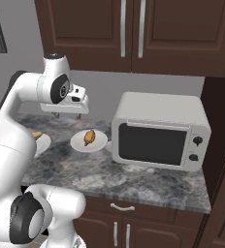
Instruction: Open the toaster oven door. Place the baguette on the bottom rack in the toaster oven and place the chicken drumstick on the top rack.
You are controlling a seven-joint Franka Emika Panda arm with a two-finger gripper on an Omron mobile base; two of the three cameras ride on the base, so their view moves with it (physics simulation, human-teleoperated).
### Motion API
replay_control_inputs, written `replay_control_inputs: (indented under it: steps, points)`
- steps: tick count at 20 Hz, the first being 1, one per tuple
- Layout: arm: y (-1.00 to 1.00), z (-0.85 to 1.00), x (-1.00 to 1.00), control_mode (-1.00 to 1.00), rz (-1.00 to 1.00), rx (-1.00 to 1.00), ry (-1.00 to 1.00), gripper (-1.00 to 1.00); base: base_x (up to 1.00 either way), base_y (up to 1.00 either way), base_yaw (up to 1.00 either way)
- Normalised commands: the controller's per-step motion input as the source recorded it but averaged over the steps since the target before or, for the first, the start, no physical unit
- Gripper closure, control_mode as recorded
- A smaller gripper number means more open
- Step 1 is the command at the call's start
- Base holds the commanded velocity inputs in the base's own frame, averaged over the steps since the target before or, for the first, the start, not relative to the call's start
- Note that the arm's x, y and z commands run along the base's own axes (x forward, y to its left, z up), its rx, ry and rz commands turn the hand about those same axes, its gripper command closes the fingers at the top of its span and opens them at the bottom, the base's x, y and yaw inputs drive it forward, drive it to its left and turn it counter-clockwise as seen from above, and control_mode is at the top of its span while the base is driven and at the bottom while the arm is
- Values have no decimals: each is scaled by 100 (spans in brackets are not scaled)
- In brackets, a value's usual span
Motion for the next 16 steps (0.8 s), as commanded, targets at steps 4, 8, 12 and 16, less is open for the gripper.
replay_control_inputs:
  steps: [4, 8, 12, 16]
  points:
    - [0, 0, 0, -100, 0, 0, 0, -100, 0, 0, 0]
    - [0, 0, 0, -100, 0, 0, 0, -100, 0, 0, 0]
    - [0, 0, 0, -100, 0, 0, 0, -100, 0, 0, 0]
    - [0, 0, 0, -100, 0, 0, 0, -100, 0, 0, 0]
